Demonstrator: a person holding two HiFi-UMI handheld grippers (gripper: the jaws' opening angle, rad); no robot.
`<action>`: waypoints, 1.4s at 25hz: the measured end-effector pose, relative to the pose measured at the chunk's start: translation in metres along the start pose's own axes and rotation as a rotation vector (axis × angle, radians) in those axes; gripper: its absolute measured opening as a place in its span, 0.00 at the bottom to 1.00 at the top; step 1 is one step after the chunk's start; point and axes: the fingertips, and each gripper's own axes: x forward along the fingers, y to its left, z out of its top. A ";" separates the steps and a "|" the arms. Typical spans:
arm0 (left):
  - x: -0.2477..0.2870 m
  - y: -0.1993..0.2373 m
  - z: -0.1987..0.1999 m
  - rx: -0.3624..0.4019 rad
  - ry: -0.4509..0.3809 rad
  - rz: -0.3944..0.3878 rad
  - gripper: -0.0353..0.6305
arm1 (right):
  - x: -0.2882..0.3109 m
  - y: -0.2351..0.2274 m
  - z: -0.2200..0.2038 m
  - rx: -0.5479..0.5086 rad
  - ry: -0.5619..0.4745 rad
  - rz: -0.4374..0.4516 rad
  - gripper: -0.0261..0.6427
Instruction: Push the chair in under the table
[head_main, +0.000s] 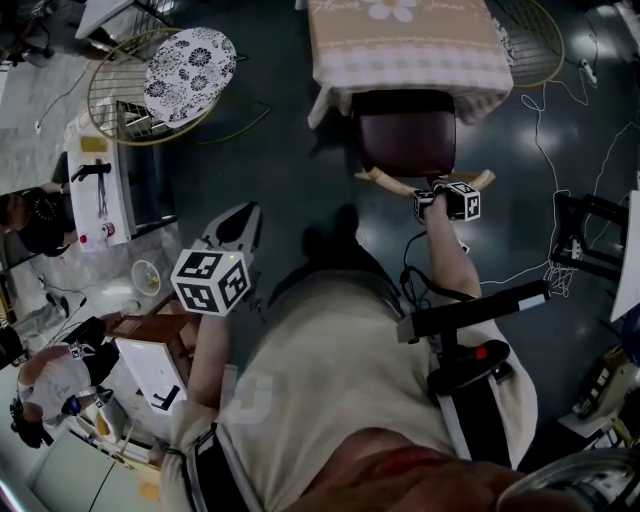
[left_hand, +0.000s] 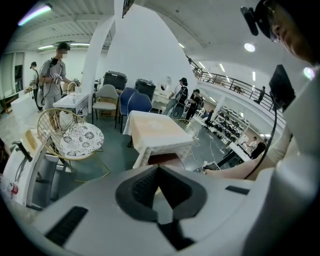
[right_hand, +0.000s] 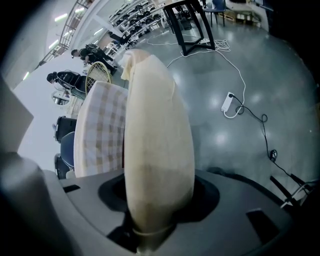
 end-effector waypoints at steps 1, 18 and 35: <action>0.000 0.000 0.000 0.000 0.000 0.000 0.06 | 0.001 0.002 0.000 -0.001 0.000 0.002 0.33; 0.004 0.012 -0.004 0.003 0.029 0.001 0.06 | 0.009 0.008 -0.004 0.013 -0.009 -0.002 0.32; -0.010 0.019 -0.016 -0.031 0.037 0.038 0.06 | 0.003 0.019 0.009 -0.007 0.007 0.011 0.33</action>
